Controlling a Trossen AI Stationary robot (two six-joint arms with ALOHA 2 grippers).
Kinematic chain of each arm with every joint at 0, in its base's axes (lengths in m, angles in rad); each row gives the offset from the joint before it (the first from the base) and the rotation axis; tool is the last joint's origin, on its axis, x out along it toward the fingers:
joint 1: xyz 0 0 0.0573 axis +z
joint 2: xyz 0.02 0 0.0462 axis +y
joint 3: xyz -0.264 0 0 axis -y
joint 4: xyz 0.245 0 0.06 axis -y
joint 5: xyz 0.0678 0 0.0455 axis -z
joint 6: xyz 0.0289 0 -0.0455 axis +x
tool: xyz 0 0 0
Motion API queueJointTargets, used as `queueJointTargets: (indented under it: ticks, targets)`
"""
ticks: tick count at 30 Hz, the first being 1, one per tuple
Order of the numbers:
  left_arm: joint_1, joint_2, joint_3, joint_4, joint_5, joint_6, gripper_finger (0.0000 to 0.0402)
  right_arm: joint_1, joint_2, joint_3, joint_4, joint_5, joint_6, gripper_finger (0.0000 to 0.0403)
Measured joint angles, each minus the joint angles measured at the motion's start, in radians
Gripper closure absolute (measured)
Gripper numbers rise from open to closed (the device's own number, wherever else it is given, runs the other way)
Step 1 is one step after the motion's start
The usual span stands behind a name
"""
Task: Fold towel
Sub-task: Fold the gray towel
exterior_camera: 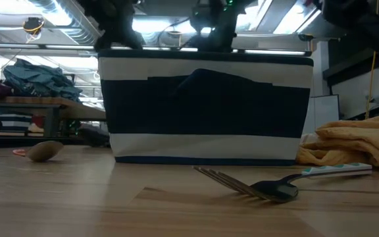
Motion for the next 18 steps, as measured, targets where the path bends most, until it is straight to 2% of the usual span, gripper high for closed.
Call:
queueJointTargets:
  ticks: [10, 18]
  targets:
    - [-0.136, 0.001, -0.093, -0.018, 0.009, -0.114, 0.0401, 0.091, 0.076, 0.0, -0.13, -0.028, 0.0, 0.0402]
    - [-0.321, 0.001, -0.115, -0.021, 0.078, -0.258, 0.0402, 0.192, 0.082, 0.0, -0.136, -0.085, 0.0, 0.0402]
